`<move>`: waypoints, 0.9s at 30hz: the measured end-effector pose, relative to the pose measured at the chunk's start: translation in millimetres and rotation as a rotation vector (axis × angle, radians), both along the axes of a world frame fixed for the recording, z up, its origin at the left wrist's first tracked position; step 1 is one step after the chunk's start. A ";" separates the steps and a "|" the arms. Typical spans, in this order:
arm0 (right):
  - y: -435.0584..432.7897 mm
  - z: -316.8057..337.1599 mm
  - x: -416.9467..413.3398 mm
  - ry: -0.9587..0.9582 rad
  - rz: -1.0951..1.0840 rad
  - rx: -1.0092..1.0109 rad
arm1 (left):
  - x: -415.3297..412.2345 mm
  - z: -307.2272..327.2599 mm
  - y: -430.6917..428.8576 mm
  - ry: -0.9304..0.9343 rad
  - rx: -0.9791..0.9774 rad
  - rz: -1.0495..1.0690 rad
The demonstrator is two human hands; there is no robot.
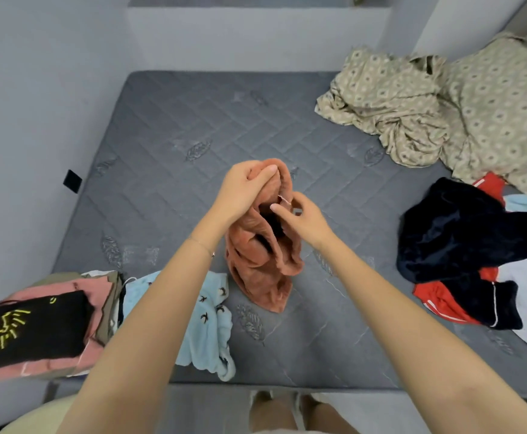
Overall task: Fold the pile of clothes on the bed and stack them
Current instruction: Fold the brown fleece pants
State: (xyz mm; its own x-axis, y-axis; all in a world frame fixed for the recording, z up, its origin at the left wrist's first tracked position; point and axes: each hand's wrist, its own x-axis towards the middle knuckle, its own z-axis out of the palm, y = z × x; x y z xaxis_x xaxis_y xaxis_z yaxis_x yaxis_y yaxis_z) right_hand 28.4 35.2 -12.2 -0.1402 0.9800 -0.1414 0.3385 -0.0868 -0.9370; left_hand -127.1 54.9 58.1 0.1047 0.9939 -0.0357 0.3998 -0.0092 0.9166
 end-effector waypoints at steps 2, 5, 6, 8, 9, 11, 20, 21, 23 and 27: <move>4.7 8.4 0.6 0.010 -0.034 -0.028 | -9.1 7.0 1.5 0.022 0.013 0.034; 12.6 25.1 14.3 -0.050 0.014 0.008 | -29.2 15.2 4.1 0.115 0.062 0.042; 16.4 30.7 21.6 -0.094 0.049 0.035 | -37.7 17.1 5.8 0.141 0.069 0.047; 22.6 39.8 37.6 -0.185 0.115 0.071 | -53.1 19.3 8.5 0.165 0.077 0.048; 24.4 42.8 44.5 -0.229 0.139 0.075 | -57.9 20.7 9.3 0.172 0.083 0.041; 25.5 45.8 53.5 -0.311 0.153 0.076 | -59.7 23.5 10.5 0.180 0.096 0.016; 19.8 25.5 71.1 -0.483 0.018 0.013 | -57.4 35.4 14.9 0.066 0.103 0.013; 19.2 22.3 73.1 -0.490 0.023 -0.011 | -60.5 35.1 15.4 0.059 0.102 0.025; 18.7 19.3 73.0 -0.494 0.047 -0.045 | -65.8 33.9 16.4 0.064 0.096 0.042; 21.8 22.8 67.2 -0.444 0.017 -0.197 | -75.3 30.4 19.7 0.076 0.117 0.129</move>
